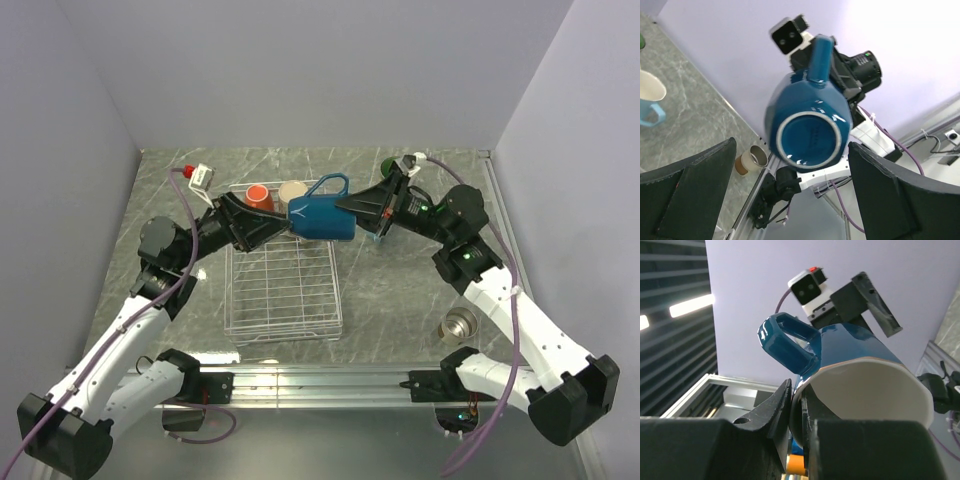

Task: Load the cups into the dish rack

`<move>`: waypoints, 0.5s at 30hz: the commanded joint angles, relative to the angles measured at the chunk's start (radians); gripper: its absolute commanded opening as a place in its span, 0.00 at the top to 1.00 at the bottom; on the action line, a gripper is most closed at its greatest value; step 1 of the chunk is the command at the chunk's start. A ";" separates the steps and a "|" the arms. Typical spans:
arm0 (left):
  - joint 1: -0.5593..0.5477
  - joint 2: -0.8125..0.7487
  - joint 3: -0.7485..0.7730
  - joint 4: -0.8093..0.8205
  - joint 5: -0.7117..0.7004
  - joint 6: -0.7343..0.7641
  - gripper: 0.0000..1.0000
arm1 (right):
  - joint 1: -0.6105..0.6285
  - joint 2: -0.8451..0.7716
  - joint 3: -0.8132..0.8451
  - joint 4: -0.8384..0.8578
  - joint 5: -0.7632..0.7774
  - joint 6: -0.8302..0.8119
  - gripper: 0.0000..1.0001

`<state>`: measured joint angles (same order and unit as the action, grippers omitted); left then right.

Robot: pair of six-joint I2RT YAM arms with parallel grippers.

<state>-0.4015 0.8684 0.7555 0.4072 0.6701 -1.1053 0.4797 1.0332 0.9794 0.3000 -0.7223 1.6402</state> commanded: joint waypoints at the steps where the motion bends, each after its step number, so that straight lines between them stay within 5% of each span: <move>1: -0.002 0.009 0.021 0.116 0.031 -0.011 0.01 | 0.042 0.008 0.041 0.175 0.052 0.050 1.00; 15: -0.008 0.003 0.021 0.165 0.052 -0.041 0.02 | 0.100 0.088 0.007 0.280 0.075 0.096 1.00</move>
<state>-0.4034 0.8799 0.7555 0.5129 0.7029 -1.1427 0.5587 1.1183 0.9737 0.4171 -0.6796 1.7031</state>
